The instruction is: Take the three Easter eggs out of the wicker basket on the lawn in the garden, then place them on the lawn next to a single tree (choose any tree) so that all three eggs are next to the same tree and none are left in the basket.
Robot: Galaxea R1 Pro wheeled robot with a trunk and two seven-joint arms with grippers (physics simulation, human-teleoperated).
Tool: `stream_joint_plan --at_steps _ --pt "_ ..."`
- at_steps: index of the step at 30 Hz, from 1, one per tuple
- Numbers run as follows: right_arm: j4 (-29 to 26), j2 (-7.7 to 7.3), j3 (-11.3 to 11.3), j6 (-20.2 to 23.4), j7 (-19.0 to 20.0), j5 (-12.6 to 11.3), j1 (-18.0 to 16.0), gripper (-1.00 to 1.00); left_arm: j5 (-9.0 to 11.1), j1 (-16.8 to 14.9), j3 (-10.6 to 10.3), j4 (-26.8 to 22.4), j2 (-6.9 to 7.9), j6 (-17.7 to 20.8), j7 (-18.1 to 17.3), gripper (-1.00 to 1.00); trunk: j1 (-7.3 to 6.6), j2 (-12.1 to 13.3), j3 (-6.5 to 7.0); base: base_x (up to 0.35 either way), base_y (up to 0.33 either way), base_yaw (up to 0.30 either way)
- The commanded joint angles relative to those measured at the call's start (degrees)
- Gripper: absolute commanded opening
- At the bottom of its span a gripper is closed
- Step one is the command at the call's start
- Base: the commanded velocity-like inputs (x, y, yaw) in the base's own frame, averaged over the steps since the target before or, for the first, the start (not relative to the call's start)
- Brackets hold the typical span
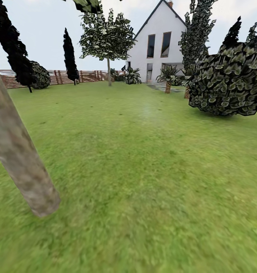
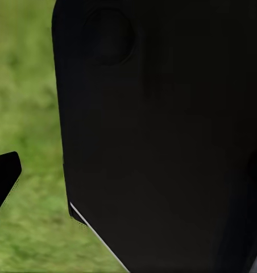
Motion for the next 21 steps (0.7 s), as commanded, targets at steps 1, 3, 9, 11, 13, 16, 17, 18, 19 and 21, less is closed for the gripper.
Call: stream_joint_plan --at_steps 1,3,9,11,13,16,17,18,19,21 --pt "0.1 0.02 0.0 -0.2 0.1 0.0 0.0 1.00 0.1 0.0 0.0 0.0 0.00 -0.1 -0.1 1.00 0.03 0.0 -0.05 0.338 0.000 0.000" --pt "0.1 0.04 0.0 -0.2 0.1 0.0 0.0 1.00 0.1 0.0 0.0 0.0 0.00 -0.1 -0.1 1.00 0.03 0.0 -0.05 0.338 0.000 0.000" --pt "0.1 0.06 0.0 -0.2 0.1 0.0 0.0 1.00 0.1 0.0 0.0 0.0 0.00 -0.1 -0.1 1.00 0.03 0.0 -0.05 0.338 0.000 0.000" --pt "0.1 0.06 0.1 -0.2 0.1 0.0 0.0 1.00 0.1 0.0 0.0 0.0 0.00 -0.1 0.0 1.00 0.03 0.0 -0.05 0.338 0.000 0.000" --pt "0.1 0.06 0.1 -0.2 0.1 0.0 0.0 1.00 0.1 0.0 0.0 0.0 0.00 -0.1 0.0 1.00 0.03 0.0 -0.05 0.338 0.000 0.000" --pt "0.1 0.06 0.1 -0.2 0.1 0.0 0.0 1.00 0.1 0.0 0.0 0.0 0.00 -0.1 -0.1 1.00 0.03 0.0 -0.05 0.338 0.000 0.000" --pt "0.1 0.06 0.1 -0.2 0.1 0.0 0.0 1.00 0.1 0.0 0.0 0.0 0.00 -0.1 -0.1 1.00 0.03 0.0 -0.05 0.338 0.000 0.000" --pt "0.1 0.06 0.1 -0.2 0.1 0.0 0.0 1.00 0.1 0.0 0.0 0.0 0.00 -0.1 0.0 1.00 0.03 0.0 -0.05 0.338 0.000 0.000" --pt "0.1 0.06 0.1 -0.2 0.1 0.0 0.0 1.00 0.1 0.0 0.0 0.0 0.00 -0.1 -0.1 1.00 0.03 0.0 -0.05 0.338 0.000 0.000" --pt "0.1 0.02 0.1 -0.2 0.1 0.0 0.0 1.00 0.1 0.0 0.0 0.0 0.00 -0.1 -0.1 1.00 0.03 0.0 -0.05 0.338 0.000 0.000"
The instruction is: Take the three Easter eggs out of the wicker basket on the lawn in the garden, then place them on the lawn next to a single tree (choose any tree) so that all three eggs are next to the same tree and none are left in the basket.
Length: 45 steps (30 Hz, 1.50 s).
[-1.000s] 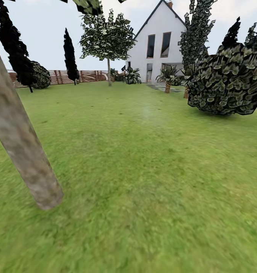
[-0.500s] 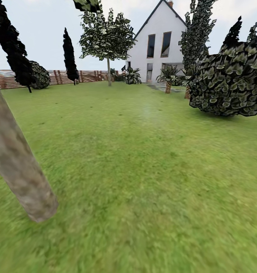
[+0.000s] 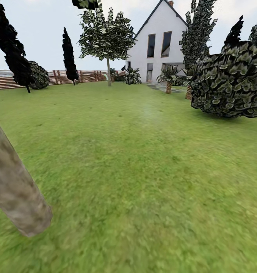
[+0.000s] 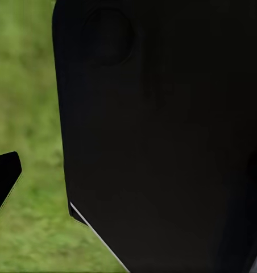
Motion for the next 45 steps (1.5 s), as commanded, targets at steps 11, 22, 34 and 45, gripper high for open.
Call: stream_joint_plan --at_steps 11,22,34,45 --pt "0.1 0.04 0.0 -0.2 0.1 0.0 0.0 1.00 0.1 0.0 0.0 0.0 0.00 -0.1 -0.1 1.00 0.03 0.0 -0.05 0.338 0.000 0.000" --pt "0.1 0.13 0.1 -0.3 0.1 0.0 0.0 1.00 0.1 0.0 0.0 0.0 0.00 -0.1 -0.1 1.00 0.03 0.0 -0.05 0.338 0.000 0.000" --pt "0.1 0.13 0.1 -0.3 0.1 0.0 0.0 1.00 0.1 0.0 0.0 0.0 0.00 -0.1 -0.1 1.00 0.03 0.0 -0.05 0.338 0.000 0.000" --pt "0.0 0.13 0.0 -0.3 0.1 0.0 0.0 1.00 0.1 0.0 0.0 0.0 0.00 -0.1 -0.1 1.00 0.03 0.0 -0.05 0.338 0.000 0.000"
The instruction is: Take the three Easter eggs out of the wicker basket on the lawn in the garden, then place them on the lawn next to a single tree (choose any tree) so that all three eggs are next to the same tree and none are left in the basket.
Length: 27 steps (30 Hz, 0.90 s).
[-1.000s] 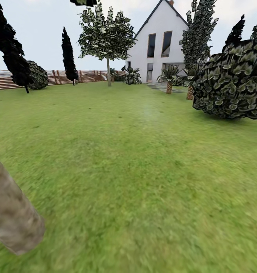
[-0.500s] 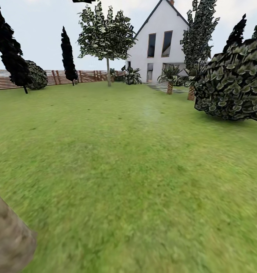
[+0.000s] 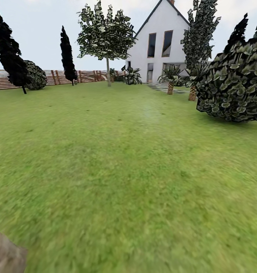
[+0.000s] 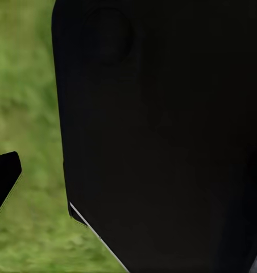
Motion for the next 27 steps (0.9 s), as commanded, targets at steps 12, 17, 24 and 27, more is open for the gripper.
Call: stream_joint_plan --at_steps 12,17,24,27 --pt "0.1 0.00 0.0 -0.2 0.1 0.0 0.0 1.00 0.1 0.0 0.1 0.0 0.00 -0.1 -0.1 1.00 0.03 0.0 -0.05 0.338 0.000 0.000" --pt "0.1 0.00 0.0 -0.2 0.1 0.0 0.0 1.00 0.1 0.0 0.0 0.0 0.00 -0.1 -0.1 1.00 0.03 0.0 -0.05 0.338 0.000 0.000" --pt "0.1 -0.05 0.0 -0.2 0.1 0.0 0.0 1.00 0.1 0.0 0.0 0.0 0.00 -0.1 -0.1 1.00 0.03 0.0 -0.05 0.338 0.000 0.026" --pt "0.1 -0.03 0.0 -0.2 0.1 0.0 0.0 1.00 0.1 0.0 0.0 0.0 0.00 -0.1 -0.1 1.00 0.03 0.0 -0.05 0.338 0.000 0.072"
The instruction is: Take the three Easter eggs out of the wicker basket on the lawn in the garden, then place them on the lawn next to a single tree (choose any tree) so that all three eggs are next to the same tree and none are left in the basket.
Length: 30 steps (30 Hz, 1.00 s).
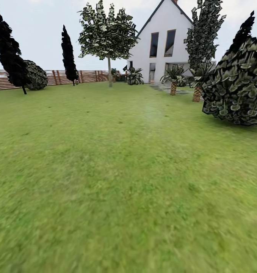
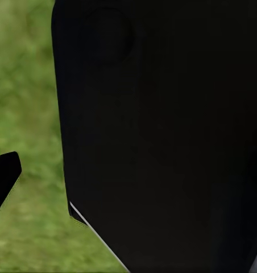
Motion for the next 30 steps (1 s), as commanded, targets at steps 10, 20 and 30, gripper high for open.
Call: stream_joint_plan --at_steps 10,20,30 --pt "0.0 -0.03 0.0 -0.2 0.1 0.0 0.0 1.00 0.1 0.0 0.0 0.0 0.00 -0.1 -0.1 1.00 0.03 0.0 -0.05 0.338 0.000 0.102" --pt "0.0 0.03 0.0 -0.2 0.1 0.0 0.0 1.00 0.1 0.0 0.0 0.0 0.00 -0.1 -0.1 1.00 0.03 0.0 -0.05 0.338 0.000 0.211" --pt "0.0 -0.05 0.0 -0.2 0.1 0.1 0.0 1.00 0.1 0.0 0.1 -0.1 0.00 -0.1 -0.1 1.00 0.03 0.0 -0.05 0.338 0.000 0.266"
